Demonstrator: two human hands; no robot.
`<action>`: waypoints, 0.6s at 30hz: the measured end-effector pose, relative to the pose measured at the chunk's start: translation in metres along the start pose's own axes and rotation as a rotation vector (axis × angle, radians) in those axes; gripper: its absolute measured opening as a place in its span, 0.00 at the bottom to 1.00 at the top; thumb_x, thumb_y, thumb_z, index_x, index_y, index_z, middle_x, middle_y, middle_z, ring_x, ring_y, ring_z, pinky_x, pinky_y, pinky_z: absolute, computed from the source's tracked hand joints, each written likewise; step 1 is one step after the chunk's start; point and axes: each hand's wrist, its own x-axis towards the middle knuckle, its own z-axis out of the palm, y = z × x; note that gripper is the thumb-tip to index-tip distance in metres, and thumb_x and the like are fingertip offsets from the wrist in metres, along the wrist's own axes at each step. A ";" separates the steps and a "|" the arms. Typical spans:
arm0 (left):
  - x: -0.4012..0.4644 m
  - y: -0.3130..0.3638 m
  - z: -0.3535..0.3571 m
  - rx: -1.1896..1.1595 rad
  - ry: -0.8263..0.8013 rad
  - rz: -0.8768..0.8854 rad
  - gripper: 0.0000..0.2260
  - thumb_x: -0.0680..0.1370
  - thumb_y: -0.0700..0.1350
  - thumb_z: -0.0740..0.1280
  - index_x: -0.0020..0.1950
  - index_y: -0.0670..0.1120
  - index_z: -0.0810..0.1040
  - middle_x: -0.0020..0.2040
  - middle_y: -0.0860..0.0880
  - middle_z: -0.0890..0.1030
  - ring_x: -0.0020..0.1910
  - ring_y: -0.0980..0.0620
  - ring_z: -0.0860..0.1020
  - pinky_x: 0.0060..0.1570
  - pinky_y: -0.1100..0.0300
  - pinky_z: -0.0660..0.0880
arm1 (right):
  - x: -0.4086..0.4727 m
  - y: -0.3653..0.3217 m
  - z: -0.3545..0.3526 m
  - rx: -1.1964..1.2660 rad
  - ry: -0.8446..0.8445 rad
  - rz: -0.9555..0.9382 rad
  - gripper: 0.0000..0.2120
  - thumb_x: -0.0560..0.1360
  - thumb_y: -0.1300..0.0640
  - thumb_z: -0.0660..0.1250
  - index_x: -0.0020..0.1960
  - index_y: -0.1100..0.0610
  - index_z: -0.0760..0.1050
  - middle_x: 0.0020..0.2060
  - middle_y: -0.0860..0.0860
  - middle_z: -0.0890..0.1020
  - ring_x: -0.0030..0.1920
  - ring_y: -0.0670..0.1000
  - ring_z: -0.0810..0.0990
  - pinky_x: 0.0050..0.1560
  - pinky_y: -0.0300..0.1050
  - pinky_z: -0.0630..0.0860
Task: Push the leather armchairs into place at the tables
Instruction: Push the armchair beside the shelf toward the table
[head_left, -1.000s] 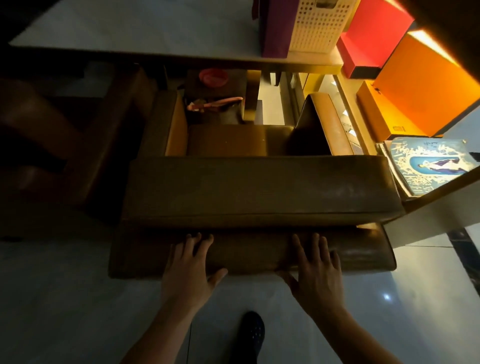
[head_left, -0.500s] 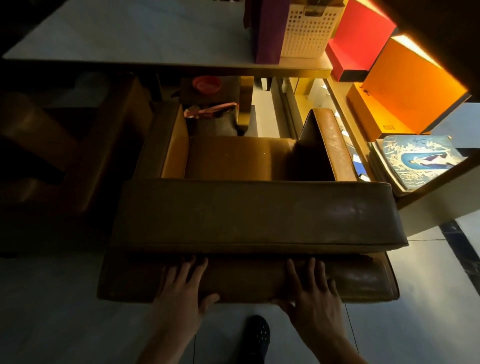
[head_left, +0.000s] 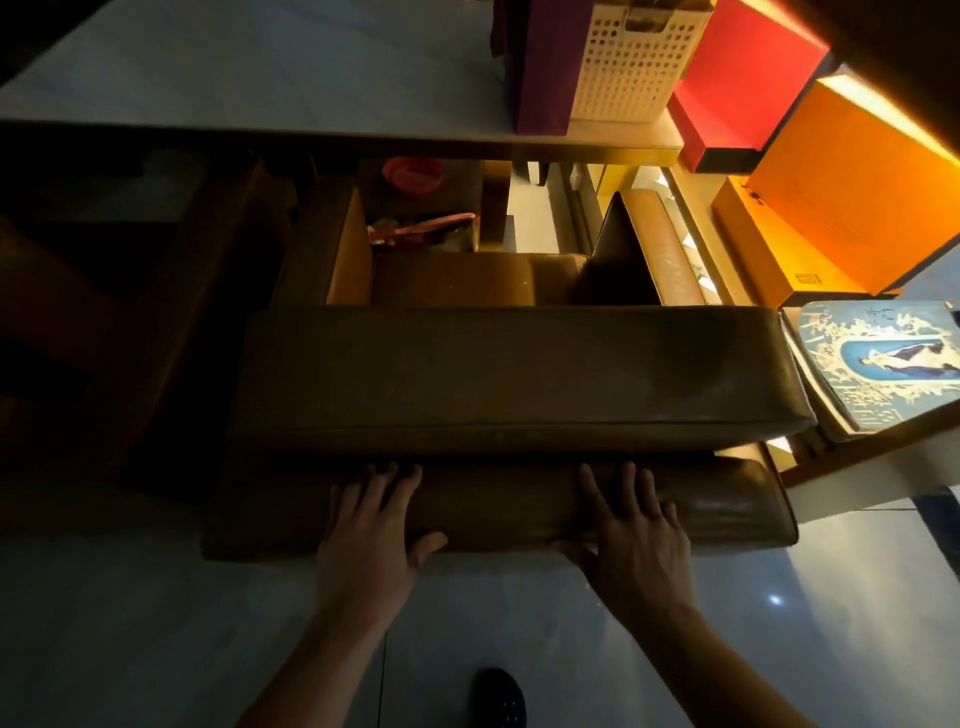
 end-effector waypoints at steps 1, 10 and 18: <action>0.013 0.001 0.000 -0.007 0.000 -0.001 0.33 0.73 0.67 0.65 0.75 0.55 0.65 0.73 0.50 0.69 0.71 0.45 0.63 0.70 0.42 0.65 | 0.012 0.001 -0.005 -0.003 0.011 -0.004 0.45 0.72 0.23 0.47 0.80 0.43 0.35 0.81 0.61 0.46 0.80 0.65 0.47 0.77 0.64 0.57; 0.113 0.002 -0.010 -0.025 -0.011 -0.029 0.33 0.73 0.65 0.68 0.75 0.56 0.63 0.73 0.49 0.67 0.71 0.44 0.61 0.70 0.41 0.65 | 0.104 -0.001 -0.039 -0.040 0.116 -0.040 0.45 0.74 0.24 0.53 0.81 0.45 0.43 0.80 0.63 0.52 0.79 0.66 0.53 0.73 0.63 0.64; 0.132 0.004 -0.009 -0.023 0.025 -0.047 0.33 0.72 0.66 0.68 0.73 0.55 0.65 0.71 0.48 0.69 0.69 0.42 0.63 0.65 0.41 0.69 | 0.128 0.001 -0.047 -0.038 0.128 -0.042 0.45 0.74 0.25 0.53 0.81 0.46 0.44 0.80 0.63 0.52 0.79 0.66 0.51 0.74 0.64 0.63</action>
